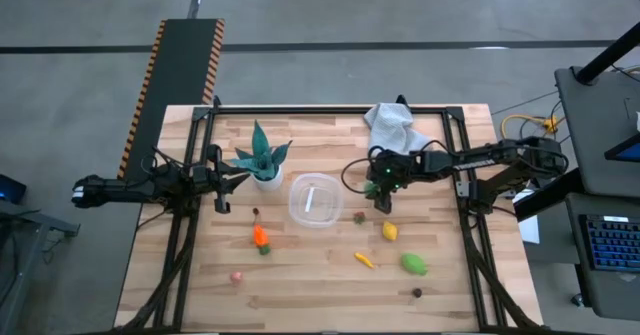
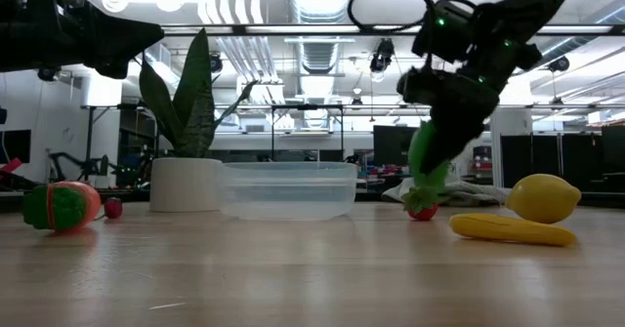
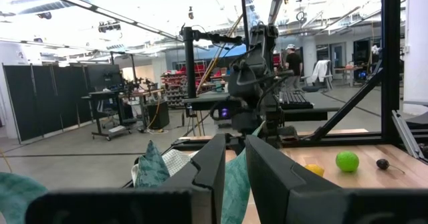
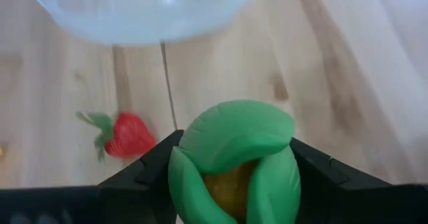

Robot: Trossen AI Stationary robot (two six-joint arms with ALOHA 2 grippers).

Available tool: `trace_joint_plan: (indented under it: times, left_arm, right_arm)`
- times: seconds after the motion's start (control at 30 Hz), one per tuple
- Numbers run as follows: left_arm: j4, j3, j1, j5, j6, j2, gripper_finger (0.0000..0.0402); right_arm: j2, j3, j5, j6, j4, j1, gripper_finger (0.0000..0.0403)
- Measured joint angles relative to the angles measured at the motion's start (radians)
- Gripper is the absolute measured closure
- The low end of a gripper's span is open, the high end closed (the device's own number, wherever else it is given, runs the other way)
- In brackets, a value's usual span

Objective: Pick and placing Produce into tupperware
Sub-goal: Put the green corn into the container

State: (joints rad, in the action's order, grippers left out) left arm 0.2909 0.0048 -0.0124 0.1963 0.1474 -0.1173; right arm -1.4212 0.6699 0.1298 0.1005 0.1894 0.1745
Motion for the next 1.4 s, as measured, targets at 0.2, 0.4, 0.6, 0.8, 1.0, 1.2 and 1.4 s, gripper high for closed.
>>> trace_joint_plan:
  times: [0.2,0.4,0.6,0.8,1.0,1.2,1.4]
  left_arm:
    - [0.0,0.0,0.0,0.0,0.0,0.0,0.0353]
    - [0.0,0.0,0.0,0.0,0.0,0.0,0.0353]
    - [0.0,0.0,0.0,0.0,0.0,-0.001,0.0353]
    - [0.001,0.0,0.0,0.0,0.0,0.001,0.0353]
    - [0.0,0.0,0.0,0.0,0.0,0.0,0.0353]
    - [0.001,0.0,0.0,0.0,0.0,0.0,0.0353]
    - [0.0,0.0,0.0,0.0,0.0,0.0,0.0353]
  right_arm:
    - [0.0,0.099,-0.001,-0.051,0.018,-0.009,0.021]
    - [-0.026,0.206,0.0,-0.126,0.014,-0.048,0.021]
    - [-0.156,0.334,0.0,-0.19,0.017,-0.068,0.021]
    - [-0.315,0.473,-0.001,-0.234,0.071,-0.068,0.021]
    - [-0.437,0.564,-0.001,-0.262,0.142,-0.068,0.021]
    - [-0.479,0.583,0.0,-0.262,0.147,-0.068,0.021]
    - [-0.48,0.581,0.0,-0.267,0.145,-0.068,0.021]
